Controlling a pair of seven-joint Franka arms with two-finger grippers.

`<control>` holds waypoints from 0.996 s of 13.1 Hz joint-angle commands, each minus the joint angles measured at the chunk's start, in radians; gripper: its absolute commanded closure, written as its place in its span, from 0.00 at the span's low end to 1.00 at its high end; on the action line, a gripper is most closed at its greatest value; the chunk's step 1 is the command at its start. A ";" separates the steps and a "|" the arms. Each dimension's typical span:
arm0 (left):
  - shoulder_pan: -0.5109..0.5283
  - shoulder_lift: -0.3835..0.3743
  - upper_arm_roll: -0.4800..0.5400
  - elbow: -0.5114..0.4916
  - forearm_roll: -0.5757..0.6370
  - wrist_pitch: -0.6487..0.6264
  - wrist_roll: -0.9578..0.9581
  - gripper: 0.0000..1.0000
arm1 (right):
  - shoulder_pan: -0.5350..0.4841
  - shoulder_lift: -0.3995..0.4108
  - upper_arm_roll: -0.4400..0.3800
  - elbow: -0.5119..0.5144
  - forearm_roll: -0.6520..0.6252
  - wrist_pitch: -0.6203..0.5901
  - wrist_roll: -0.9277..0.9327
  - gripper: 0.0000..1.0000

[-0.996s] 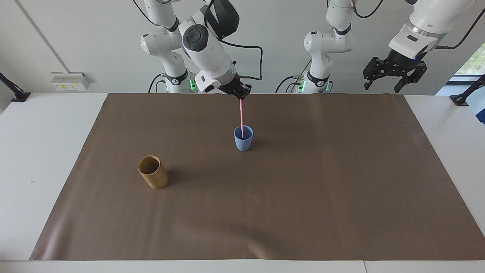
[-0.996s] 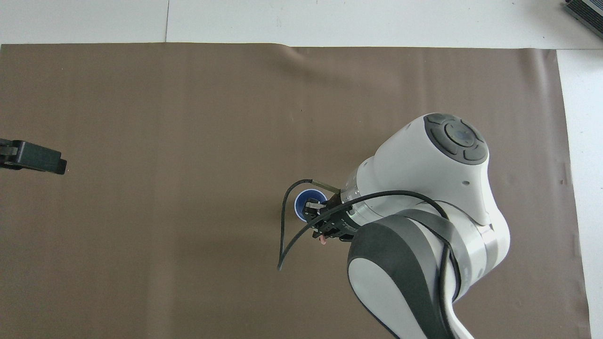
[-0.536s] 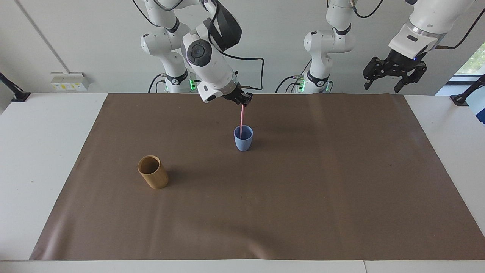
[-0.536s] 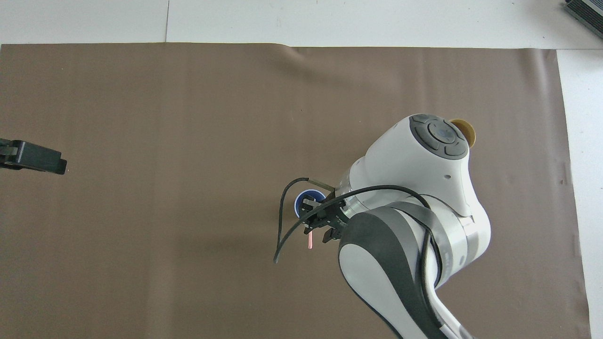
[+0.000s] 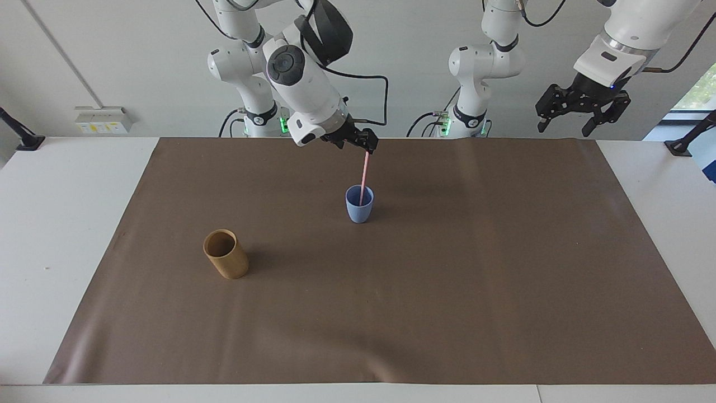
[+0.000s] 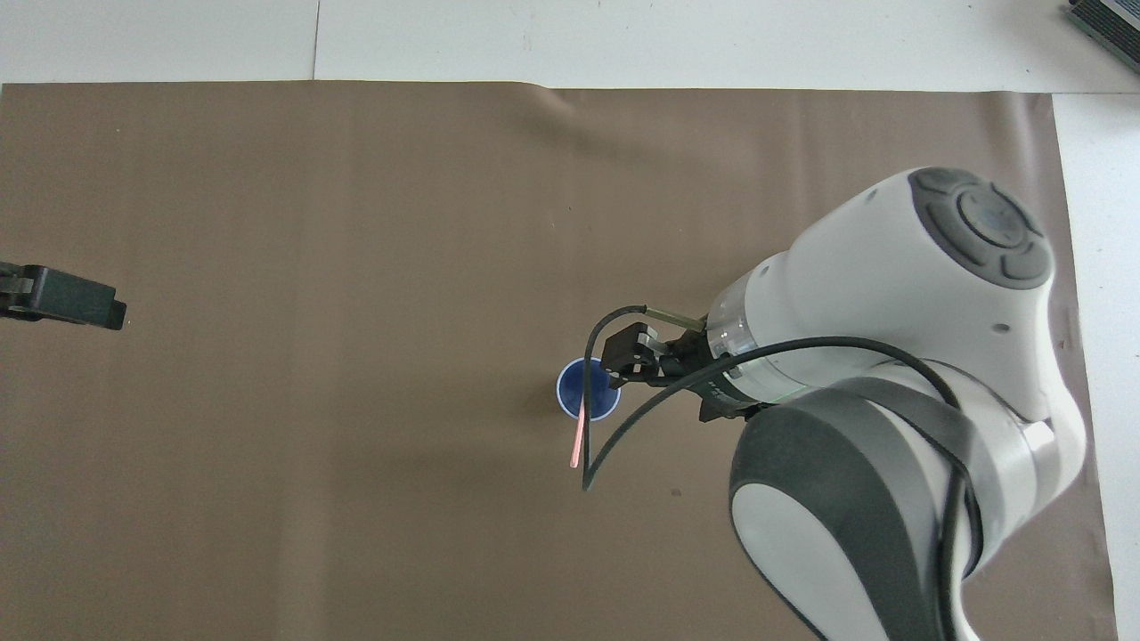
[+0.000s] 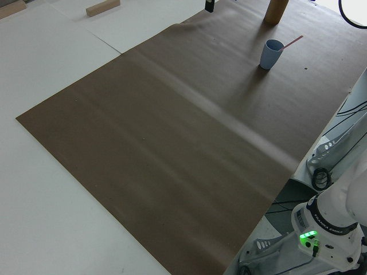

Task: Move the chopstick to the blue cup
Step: 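Open the right gripper and withdraw it from the cup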

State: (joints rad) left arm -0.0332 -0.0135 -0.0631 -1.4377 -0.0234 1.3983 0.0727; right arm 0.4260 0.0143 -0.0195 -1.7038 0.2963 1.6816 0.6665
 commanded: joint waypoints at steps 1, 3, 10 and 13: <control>0.015 -0.023 -0.011 -0.024 0.014 -0.009 0.004 0.00 | -0.048 -0.042 0.006 0.025 -0.173 -0.014 -0.143 0.00; 0.015 -0.023 -0.011 -0.024 0.014 -0.009 0.004 0.00 | -0.114 -0.045 0.003 0.050 -0.224 -0.037 -0.244 0.00; 0.015 -0.023 -0.011 -0.024 0.014 -0.009 0.004 0.00 | -0.335 -0.065 0.003 0.113 -0.349 -0.171 -0.514 0.00; 0.015 -0.023 -0.011 -0.024 0.014 -0.009 0.004 0.00 | -0.345 -0.068 0.000 0.148 -0.372 -0.178 -0.545 0.00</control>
State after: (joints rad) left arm -0.0332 -0.0135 -0.0631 -1.4377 -0.0234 1.3983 0.0727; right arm 0.0966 -0.0462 -0.0310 -1.5934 -0.0564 1.5281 0.1517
